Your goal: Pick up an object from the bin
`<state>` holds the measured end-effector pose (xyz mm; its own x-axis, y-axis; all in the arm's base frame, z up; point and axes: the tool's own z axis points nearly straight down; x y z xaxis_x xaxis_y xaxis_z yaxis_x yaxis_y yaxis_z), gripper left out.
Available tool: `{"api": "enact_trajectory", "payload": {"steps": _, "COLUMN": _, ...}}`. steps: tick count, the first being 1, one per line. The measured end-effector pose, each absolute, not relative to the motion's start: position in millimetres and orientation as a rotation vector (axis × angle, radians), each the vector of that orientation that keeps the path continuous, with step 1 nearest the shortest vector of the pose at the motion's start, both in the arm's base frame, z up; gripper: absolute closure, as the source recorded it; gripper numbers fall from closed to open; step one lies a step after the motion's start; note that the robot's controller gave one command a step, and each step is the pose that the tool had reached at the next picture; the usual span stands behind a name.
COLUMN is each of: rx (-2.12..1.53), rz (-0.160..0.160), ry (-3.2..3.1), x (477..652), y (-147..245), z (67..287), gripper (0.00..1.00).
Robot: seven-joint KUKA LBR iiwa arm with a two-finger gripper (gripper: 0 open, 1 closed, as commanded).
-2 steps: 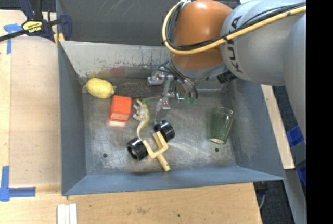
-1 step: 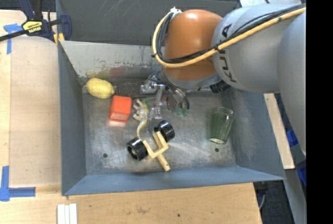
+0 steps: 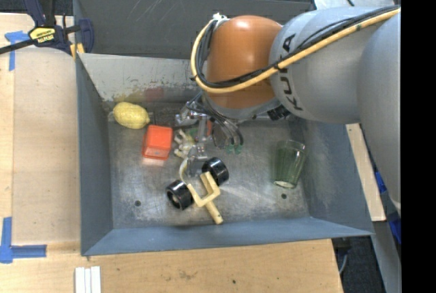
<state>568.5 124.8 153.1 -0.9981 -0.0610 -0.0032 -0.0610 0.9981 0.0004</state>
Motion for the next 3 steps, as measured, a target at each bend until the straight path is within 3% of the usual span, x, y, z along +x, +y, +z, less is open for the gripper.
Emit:
{"api": "enact_trajectory", "payload": {"steps": 1, "rx": 0.131, "rz": 0.003, "ry": 3.135, "x": 571.0, "y": 112.5, "z": 154.6, "gripper": 0.00}}
{"api": "enact_trajectory", "payload": {"steps": 2, "rx": 0.453, "rz": 0.002, "ry": 3.105, "x": 575.7, "y": 112.4, "z": 124.9, "gripper": 0.00}}
{"api": "enact_trajectory", "payload": {"steps": 3, "rx": 0.110, "rz": 0.001, "ry": 3.140, "x": 578.7, "y": 116.7, "z": 92.7, "gripper": 0.00}}
